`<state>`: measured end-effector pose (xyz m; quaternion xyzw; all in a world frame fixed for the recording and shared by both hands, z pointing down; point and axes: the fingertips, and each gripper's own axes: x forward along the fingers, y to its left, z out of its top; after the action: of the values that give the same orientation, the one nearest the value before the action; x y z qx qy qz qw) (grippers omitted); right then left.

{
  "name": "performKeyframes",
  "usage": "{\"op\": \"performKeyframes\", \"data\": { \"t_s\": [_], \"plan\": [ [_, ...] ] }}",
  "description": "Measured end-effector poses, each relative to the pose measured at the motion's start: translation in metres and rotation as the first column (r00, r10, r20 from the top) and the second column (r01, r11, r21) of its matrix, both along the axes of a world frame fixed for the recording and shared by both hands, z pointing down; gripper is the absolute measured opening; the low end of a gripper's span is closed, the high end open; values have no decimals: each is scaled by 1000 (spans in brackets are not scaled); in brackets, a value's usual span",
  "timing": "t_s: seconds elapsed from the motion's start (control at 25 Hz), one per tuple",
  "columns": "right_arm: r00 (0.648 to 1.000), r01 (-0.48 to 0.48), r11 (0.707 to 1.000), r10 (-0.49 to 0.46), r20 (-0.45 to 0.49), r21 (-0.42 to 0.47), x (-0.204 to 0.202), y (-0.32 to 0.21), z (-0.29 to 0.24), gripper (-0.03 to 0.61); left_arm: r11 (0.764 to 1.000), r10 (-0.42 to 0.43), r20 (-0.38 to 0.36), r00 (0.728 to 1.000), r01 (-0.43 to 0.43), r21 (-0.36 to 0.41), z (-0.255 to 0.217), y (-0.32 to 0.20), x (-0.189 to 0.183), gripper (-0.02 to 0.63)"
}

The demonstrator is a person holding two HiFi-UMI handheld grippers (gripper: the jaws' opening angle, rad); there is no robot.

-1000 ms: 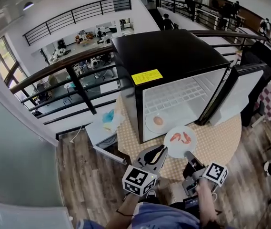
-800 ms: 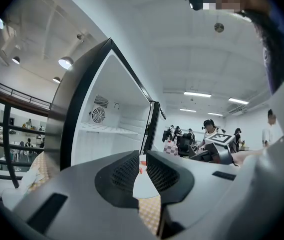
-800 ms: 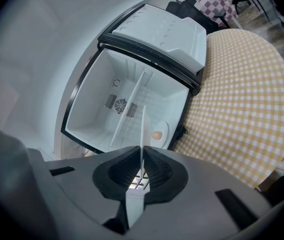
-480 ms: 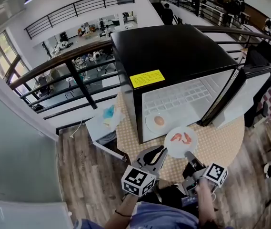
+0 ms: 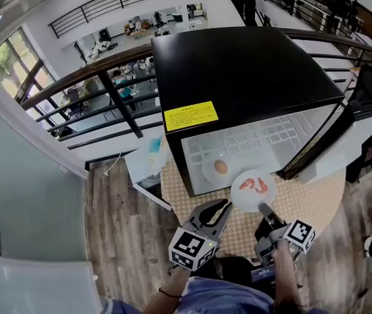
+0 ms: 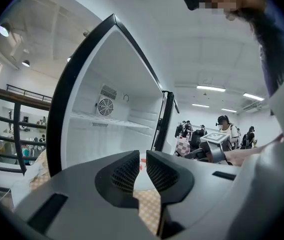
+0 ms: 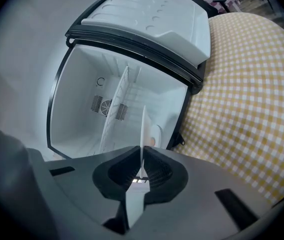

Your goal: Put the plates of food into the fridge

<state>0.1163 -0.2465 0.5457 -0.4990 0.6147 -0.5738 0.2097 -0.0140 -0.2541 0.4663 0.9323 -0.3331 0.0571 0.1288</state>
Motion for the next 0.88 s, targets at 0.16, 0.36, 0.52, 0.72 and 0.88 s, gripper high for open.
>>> {"op": "performKeyframes", "data": {
  "t_s": [0.16, 0.36, 0.52, 0.72, 0.88],
  "plan": [
    [1000, 8, 1000, -8, 4, -9, 19, -15, 7, 28, 1000, -13, 20, 1000, 13, -22, 8, -2, 15, 38],
    [1000, 6, 1000, -6, -5, -30, 41, -36, 19, 28, 1000, -26, 41, 999, 27, -6, 9, -10, 31, 38],
    [1000, 8, 998, -7, 7, -54, 51, -53, 34, 28, 999, -29, 47, 998, 30, -13, 10, -12, 41, 38],
    [1000, -1, 994, 1, 3, -108, 59, -67, 55, 28, 999, -41, 56, 998, 42, -17, 10, -13, 45, 38],
    [1000, -5, 991, 4, -14, -133, 68, -76, 69, 26, 998, -65, 64, 996, 66, -20, 13, -19, 47, 38]
  ]
}}
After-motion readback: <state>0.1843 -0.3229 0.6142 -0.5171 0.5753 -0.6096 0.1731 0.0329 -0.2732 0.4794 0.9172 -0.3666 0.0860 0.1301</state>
